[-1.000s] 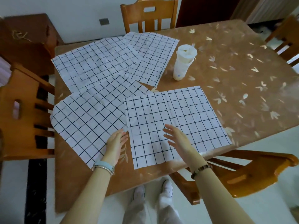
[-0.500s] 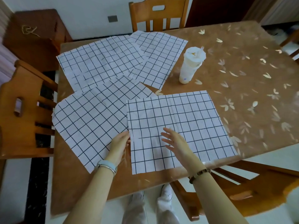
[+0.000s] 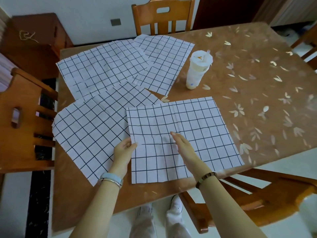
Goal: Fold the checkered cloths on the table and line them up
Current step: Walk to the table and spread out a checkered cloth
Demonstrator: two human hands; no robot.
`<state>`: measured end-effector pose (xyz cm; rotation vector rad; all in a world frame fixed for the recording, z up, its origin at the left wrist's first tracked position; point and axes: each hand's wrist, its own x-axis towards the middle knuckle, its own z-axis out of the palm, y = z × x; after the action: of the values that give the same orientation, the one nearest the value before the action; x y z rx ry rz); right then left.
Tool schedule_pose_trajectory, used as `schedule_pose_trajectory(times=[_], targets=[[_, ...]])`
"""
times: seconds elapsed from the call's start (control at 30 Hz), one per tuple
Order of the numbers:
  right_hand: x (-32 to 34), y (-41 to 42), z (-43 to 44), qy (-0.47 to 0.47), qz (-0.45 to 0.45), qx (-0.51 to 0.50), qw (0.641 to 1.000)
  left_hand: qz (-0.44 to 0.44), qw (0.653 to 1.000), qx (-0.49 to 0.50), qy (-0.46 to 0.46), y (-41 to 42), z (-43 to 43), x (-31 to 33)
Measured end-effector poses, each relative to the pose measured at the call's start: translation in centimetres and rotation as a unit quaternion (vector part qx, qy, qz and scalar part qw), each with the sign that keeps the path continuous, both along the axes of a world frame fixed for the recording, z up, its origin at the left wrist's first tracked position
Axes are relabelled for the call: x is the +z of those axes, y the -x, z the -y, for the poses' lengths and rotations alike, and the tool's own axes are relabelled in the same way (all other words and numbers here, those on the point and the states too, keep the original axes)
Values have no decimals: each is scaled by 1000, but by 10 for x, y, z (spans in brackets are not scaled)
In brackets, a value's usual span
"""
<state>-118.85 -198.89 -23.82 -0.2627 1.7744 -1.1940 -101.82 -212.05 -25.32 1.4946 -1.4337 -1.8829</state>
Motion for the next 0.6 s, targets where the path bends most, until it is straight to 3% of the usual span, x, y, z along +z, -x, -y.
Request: schedule_pose_trajectory(times=[0.6], targets=[[-17,-39,43,-19,65,34,997,-74,997,29,-11,-50,36,28]])
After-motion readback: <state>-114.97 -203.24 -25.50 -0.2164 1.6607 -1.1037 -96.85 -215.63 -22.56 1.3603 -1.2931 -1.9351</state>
